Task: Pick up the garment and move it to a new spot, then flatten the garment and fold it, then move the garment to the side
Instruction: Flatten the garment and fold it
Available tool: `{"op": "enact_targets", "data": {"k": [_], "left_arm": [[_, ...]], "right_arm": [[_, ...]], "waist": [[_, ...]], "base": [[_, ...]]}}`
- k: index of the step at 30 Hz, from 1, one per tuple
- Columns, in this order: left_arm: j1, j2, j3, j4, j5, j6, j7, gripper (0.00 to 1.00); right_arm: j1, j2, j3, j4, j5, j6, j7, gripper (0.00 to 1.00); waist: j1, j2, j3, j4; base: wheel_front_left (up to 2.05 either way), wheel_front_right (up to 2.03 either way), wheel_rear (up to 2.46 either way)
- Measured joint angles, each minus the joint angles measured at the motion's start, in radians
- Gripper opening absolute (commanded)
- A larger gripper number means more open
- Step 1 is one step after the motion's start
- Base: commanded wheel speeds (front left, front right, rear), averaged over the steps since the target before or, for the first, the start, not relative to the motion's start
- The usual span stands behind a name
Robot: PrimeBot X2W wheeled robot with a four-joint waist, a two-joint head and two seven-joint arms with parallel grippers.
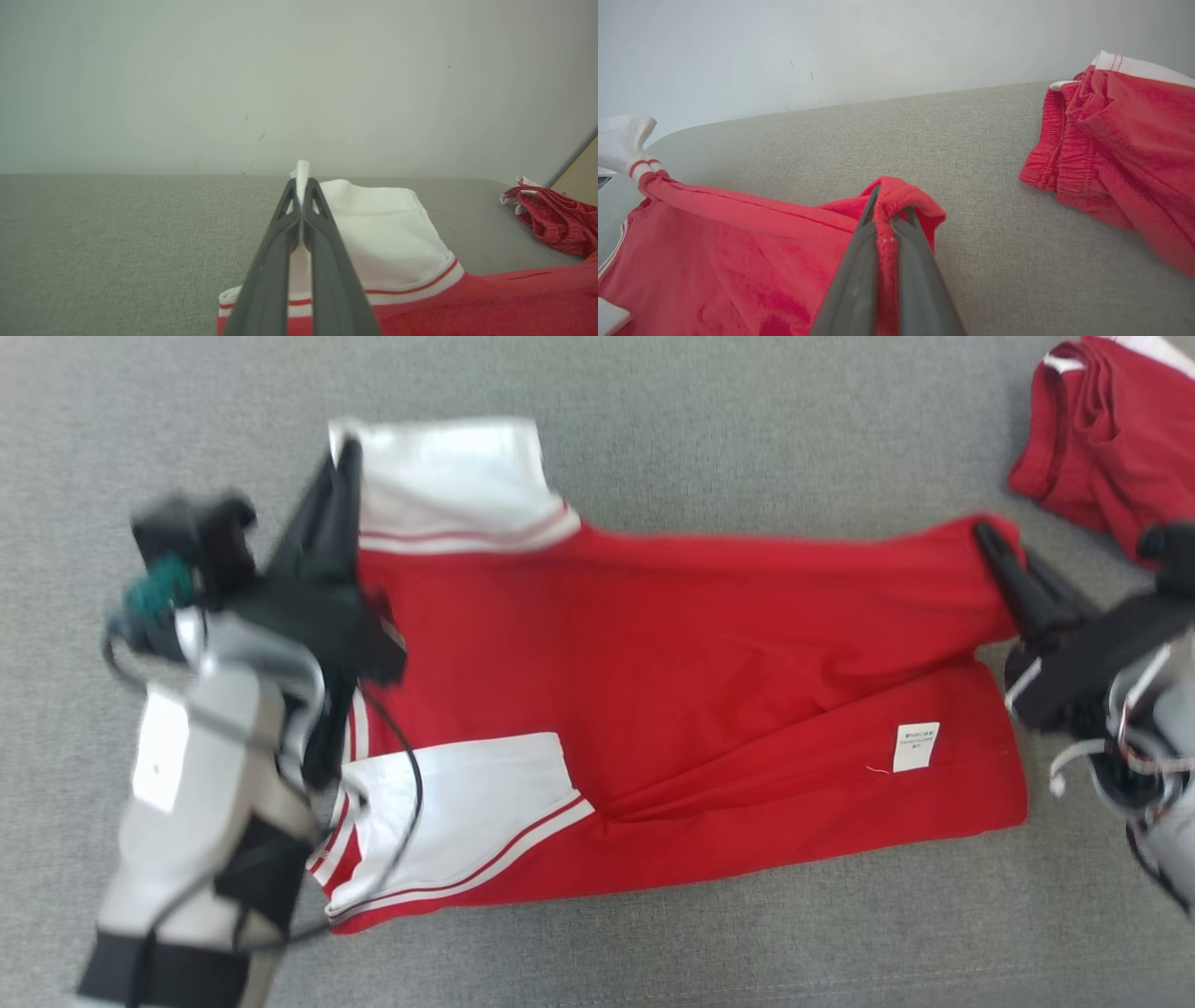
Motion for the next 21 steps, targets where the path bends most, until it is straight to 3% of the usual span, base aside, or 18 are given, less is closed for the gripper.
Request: {"op": "enact_targets", "data": {"k": [10, 21], "left_arm": [[0.347, 0.027, -0.014, -0.268, 0.000, 0.005, -0.040, 0.00], [0.642, 0.029, 0.003, -0.561, -0.007, 0.076, -0.056, 0.00]], "right_arm": [[0.180, -0.021, -0.008, -0.098, 0.005, -0.004, -0.129, 0.00], [0.305, -0.049, -0.039, -0.193, 0.005, -0.057, -0.154, 0.00]], "waist": [[-0.0001, 0.0000, -0.059, 0.018], [0.0000, 0.0000, -0.090, 0.025]], "base": [[0.00, 0.00, 0.00], [0.00, 0.00, 0.00]]}}
